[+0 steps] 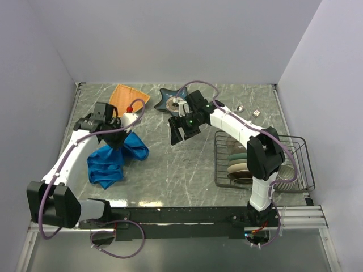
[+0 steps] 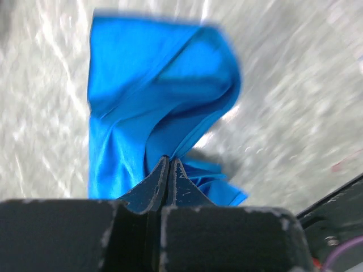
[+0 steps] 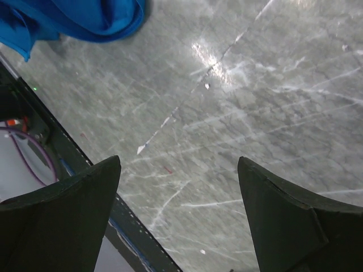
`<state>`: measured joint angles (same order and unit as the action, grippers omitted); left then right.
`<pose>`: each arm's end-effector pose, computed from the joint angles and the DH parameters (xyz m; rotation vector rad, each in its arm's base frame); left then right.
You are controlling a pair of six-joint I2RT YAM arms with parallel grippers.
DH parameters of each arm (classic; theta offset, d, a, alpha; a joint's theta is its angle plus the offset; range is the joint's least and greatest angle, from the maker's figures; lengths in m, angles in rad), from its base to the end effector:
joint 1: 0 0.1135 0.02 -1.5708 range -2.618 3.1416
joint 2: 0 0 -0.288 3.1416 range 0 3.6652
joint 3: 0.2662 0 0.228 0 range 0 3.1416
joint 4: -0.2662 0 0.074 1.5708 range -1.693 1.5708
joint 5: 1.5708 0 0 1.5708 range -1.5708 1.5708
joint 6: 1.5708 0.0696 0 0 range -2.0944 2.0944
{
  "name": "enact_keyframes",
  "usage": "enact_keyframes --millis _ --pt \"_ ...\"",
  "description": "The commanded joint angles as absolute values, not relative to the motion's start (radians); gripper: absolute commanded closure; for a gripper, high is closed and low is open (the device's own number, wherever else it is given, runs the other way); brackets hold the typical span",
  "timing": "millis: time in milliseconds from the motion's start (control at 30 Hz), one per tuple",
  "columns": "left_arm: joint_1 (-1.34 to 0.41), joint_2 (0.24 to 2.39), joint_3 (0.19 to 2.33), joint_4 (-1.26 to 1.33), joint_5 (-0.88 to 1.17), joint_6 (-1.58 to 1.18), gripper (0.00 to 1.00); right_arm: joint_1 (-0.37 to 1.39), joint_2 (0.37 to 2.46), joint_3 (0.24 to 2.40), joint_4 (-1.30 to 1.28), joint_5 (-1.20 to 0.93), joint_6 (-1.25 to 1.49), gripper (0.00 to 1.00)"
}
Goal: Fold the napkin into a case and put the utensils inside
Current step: Move the crumpled napkin to the corner of the board.
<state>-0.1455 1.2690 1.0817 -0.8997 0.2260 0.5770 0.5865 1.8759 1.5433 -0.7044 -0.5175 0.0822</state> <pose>0.2230 -0.0484 0.2809 0.9941 2.4236 -0.1520 0.3161 0.2514 0.2573 -0.8514 2.5320 0.9052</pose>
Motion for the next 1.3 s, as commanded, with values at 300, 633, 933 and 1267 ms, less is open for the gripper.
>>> enact_keyframes --millis 300,633,933,1267 --pt "-0.275 1.52 1.258 -0.855 0.42 0.321 0.99 0.589 1.856 1.574 -0.629 -0.581 0.152 0.18" --pt "-0.166 1.376 1.197 -0.917 0.499 0.425 0.37 0.606 1.767 1.295 -0.399 -0.718 0.35 0.48" --pt "-0.208 1.074 0.85 -0.781 0.373 0.676 0.31 0.675 1.838 1.282 -0.296 -0.772 0.445 0.54" --pt "-0.423 0.899 0.605 -0.517 0.056 0.603 0.15 0.67 1.847 1.29 -0.322 -0.742 0.413 0.53"
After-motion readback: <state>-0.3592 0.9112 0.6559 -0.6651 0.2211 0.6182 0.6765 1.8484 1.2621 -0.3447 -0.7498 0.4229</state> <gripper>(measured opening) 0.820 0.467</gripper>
